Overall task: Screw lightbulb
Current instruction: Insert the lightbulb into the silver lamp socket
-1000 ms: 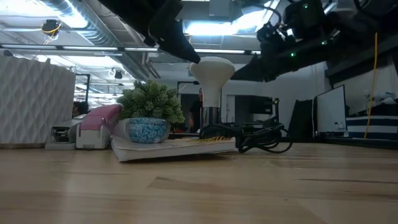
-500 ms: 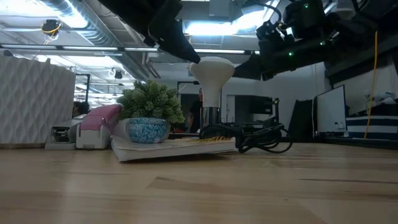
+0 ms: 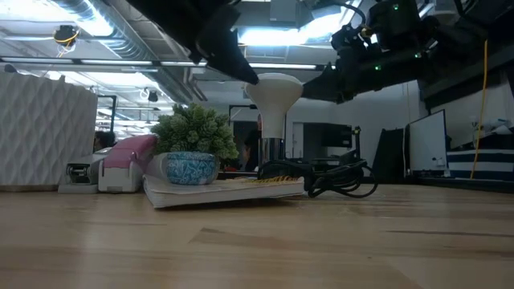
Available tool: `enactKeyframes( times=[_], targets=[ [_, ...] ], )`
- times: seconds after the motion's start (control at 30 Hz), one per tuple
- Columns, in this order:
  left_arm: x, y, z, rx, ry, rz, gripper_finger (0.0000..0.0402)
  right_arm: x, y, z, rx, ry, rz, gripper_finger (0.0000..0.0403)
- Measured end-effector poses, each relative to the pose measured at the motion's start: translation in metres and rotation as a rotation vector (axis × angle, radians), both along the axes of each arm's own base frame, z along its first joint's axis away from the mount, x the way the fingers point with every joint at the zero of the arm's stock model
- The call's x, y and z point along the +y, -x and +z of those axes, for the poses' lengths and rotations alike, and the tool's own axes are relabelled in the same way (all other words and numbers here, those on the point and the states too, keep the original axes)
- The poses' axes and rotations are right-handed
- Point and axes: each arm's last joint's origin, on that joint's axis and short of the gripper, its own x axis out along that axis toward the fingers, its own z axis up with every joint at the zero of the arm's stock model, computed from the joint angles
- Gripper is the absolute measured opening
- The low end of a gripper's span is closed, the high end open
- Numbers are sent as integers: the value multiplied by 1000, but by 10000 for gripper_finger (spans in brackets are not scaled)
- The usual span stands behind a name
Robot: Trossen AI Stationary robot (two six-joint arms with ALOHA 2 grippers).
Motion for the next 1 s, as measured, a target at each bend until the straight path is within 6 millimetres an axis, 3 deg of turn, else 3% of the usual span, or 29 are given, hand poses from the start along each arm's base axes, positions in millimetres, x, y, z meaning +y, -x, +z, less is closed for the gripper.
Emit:
enactKeyframes(
  times=[0.37, 0.8, 1.0],
  targets=[
    [13, -2, 0, 2, 4, 37, 0, 0, 0, -1, 3, -24, 18, 12],
    [14, -1, -1, 9, -3, 48, 0, 2, 0, -1, 8, -72, 82, 12],
    [16, 3, -4, 26, -10, 132, 0, 3, 0, -1, 9, -81, 124, 12]
  ],
)
